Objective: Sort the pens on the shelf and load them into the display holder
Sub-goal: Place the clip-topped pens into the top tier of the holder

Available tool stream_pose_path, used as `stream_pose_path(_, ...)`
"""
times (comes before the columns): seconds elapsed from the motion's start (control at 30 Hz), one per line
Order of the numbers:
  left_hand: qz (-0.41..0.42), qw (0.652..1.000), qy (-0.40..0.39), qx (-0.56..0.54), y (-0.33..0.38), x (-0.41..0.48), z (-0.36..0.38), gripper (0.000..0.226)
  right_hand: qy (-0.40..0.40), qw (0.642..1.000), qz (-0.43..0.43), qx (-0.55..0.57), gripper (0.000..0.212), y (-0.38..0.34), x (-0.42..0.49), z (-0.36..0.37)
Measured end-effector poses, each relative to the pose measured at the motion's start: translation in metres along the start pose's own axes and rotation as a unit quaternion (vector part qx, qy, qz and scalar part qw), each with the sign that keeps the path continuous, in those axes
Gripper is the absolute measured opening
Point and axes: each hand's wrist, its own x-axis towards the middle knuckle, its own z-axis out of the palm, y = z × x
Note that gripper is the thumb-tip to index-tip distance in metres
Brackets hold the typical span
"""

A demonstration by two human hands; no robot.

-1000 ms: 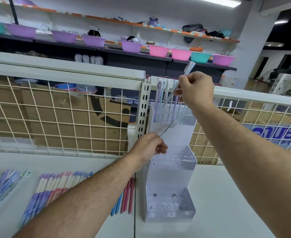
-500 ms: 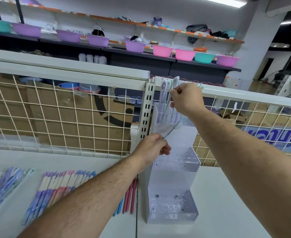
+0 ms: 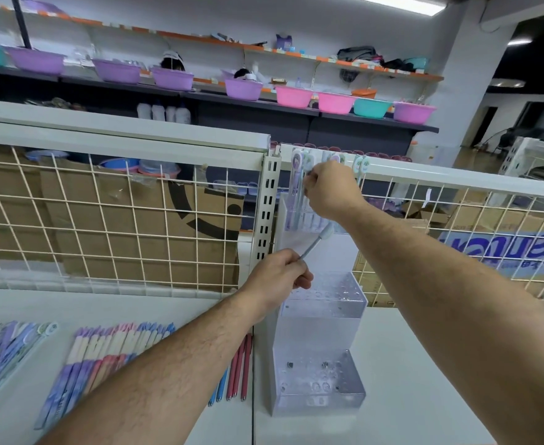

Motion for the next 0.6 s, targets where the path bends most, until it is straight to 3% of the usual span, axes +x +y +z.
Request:
stream_pose_path(0.13,0.002,1.0,0.002,0.004,0.0,-0.001,0.0,0.018,0.033,0.998,0.039,0.031,0.041,0.01,-0.007,0.001)
stream_pose_path(0.3,0.006,1.0,-0.003,-0.021,-0.001,0.0,-0.002,0.023,0.087,0.986,0.08,0.12,0.034,0.033,-0.04,-0.001)
stream_pose_path(0.43,0.008,1.0,0.001,-0.022,-0.002,0.0,-0.001,0.03,-0.024,0.968,0.154,0.198,0.045,0.048,-0.071,0.004)
stream_pose_path(0.5,0.01,1.0,0.003,-0.018,-0.004,0.0,-0.001,0.031,-0.092,0.949,0.152,0.261,0.036,0.049,-0.082,0.007)
stream_pose_path(0.6,0.017,1.0,0.001,0.003,-0.003,0.0,0.0,0.033,-0.099,0.939,0.119,0.306,0.014,0.045,-0.089,0.011)
